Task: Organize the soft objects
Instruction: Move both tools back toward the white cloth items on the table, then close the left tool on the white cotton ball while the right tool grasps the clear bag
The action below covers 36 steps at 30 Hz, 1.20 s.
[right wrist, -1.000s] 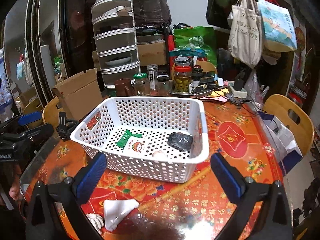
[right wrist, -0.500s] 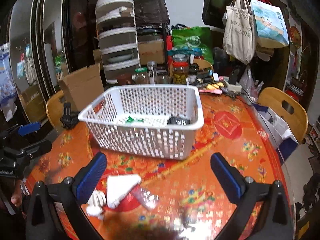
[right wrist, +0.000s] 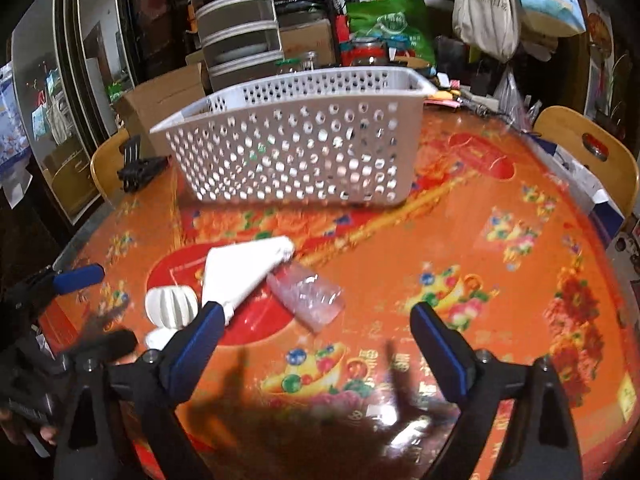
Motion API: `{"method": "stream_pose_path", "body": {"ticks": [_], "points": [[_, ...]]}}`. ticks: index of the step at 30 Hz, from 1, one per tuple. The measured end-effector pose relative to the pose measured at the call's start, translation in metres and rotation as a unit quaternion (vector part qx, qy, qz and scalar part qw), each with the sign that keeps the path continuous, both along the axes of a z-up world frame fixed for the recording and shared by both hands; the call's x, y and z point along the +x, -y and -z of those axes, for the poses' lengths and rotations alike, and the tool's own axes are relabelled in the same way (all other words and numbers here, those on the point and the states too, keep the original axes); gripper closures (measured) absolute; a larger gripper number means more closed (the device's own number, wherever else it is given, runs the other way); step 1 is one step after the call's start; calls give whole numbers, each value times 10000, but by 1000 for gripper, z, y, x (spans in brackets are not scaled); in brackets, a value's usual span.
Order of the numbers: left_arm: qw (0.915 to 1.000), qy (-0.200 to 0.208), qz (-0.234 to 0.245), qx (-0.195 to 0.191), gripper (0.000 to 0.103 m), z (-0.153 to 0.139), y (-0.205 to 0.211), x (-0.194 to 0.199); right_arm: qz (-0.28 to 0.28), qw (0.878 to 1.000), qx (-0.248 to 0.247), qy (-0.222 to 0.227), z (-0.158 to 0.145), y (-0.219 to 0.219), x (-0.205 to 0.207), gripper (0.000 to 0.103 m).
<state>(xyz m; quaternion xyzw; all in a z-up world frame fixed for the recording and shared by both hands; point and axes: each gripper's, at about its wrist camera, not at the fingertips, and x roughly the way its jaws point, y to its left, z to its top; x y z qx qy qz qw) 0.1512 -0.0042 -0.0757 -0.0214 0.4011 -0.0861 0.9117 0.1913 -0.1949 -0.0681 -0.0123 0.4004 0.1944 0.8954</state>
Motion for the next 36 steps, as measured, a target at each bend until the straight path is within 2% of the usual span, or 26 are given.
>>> {"method": "stream_pose_path", "body": {"ticks": [4,9,15,20,22,24,29,34,36], "points": [[9999,-85,103,-74,1,14,8,-2,-53,10000,-30,-79,11,-5,3,17],[9995,-202,151,-197,14,26,9,2,-151,9997,-121,-159,20,-13,8,23],[9993,-276,196,-135,23,37,14,5,-201,9993,-214,-231,27,-23,18,29],[9997,-178,181,-2,29,38,16,5,-203,9993,-203,-257,29,-23,26,33],[9997,-142,175,38,32,38,17,6,-208,9992,-182,-299,31,-23,29,39],[9998,-102,171,89,42,38,17,6,-224,9991,-206,-298,31,-24,29,42],[9997,-16,163,174,54,38,18,5,-258,9986,-398,-250,32,-31,28,43],[9995,62,204,233,68,39,16,1,-305,9980,-525,-147,33,-36,24,63],[9994,84,220,246,72,38,13,-2,-316,9981,-509,-146,33,-36,23,63]]}}
